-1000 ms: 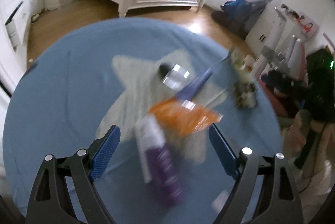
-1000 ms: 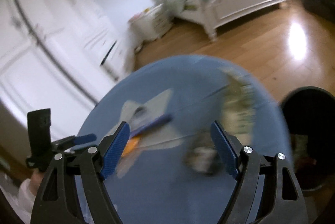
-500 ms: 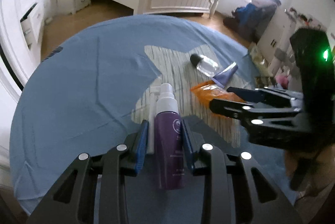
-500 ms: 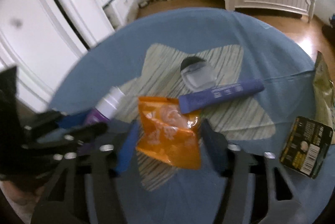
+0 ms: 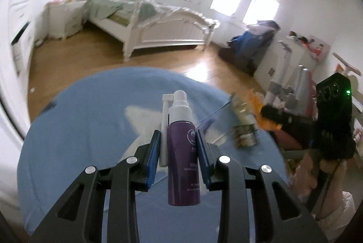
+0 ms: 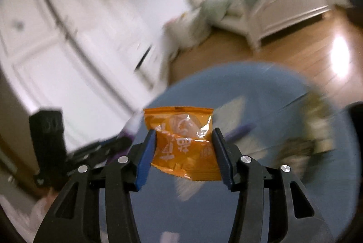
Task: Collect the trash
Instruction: 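Carry the spray bottle and orange bag to the bin and release, then grasp the clear cap with the left tool while the right grasps the beige drink pouch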
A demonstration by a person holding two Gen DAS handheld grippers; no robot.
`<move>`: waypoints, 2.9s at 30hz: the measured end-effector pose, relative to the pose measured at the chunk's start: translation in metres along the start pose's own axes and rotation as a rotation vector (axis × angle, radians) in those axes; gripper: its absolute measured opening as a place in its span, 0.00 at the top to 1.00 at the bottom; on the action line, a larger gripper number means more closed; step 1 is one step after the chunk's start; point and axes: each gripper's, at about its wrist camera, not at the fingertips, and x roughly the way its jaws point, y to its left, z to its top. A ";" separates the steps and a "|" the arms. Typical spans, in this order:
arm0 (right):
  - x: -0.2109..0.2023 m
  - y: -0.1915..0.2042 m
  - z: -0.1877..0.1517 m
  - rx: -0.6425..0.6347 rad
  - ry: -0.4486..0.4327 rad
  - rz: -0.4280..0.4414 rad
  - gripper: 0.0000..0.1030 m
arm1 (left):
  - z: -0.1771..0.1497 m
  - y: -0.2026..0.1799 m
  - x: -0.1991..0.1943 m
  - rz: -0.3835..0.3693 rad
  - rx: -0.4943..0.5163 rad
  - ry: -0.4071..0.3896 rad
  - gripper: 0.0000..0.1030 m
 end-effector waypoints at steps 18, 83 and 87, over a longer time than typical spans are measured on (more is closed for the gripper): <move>-0.173 -0.154 0.029 0.085 -0.348 -0.389 0.51 | 0.059 -0.187 0.094 -0.384 0.241 -0.020 0.70; -0.080 -0.205 -0.006 0.238 -0.146 -0.310 0.18 | 0.042 -0.119 0.128 -0.097 0.126 0.114 0.19; -0.049 -0.167 -0.002 0.171 -0.088 -0.274 0.18 | 0.029 -0.054 0.122 0.051 0.028 0.142 0.19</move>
